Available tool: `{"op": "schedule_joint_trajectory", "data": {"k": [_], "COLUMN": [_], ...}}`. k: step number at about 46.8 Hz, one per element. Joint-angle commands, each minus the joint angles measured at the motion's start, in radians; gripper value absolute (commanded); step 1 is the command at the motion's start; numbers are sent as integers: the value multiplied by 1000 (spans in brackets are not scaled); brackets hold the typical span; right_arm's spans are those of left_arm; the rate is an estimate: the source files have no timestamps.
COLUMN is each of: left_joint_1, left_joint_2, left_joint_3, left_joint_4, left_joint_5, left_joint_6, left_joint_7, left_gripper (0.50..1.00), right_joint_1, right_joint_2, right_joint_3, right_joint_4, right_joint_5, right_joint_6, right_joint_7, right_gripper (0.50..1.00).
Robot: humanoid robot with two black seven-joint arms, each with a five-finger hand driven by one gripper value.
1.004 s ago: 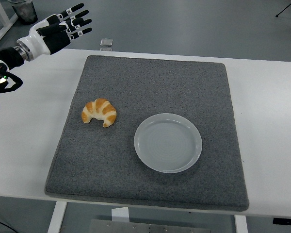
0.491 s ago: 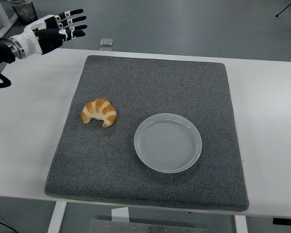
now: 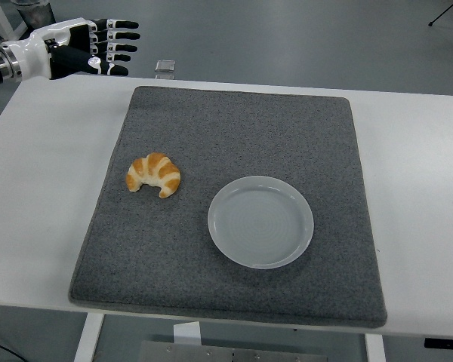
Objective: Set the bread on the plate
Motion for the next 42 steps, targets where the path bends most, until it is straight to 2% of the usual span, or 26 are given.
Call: {"op": "schedule_joint_trajectory", "data": {"k": [1,7,14,23,32,42], "left_joint_1": [-2,-2,-2,4,38,115], "left_joint_2": [21,73,81,113,140,139], "left_joint_3": [1,0,0,0,20,18], "left_joint_4": [-36,-119,-142,-213,-322,-403], "left_joint_5": [57,193,335,474,657,842], "left_joint_6": [0,0,0,4,181,361], "left_joint_7": [-2,-62,-157,-209,-292,-319], "left_gripper": [996,996,996,996,996,996], "right_joint_1": [0,-2,0,0,0,0], "right_joint_2": [0,0,0,0,0,0], "right_joint_3": [0,0,0,0,0,0], "right_joint_4": [0,0,0,0,0,0], "right_joint_5": [0,0,0,0,0,0], "right_joint_6": [0,0,0,0,0,0], "right_joint_7": [0,0,0,0,0,0], "right_gripper": [954,952,952,954,952,952]}}
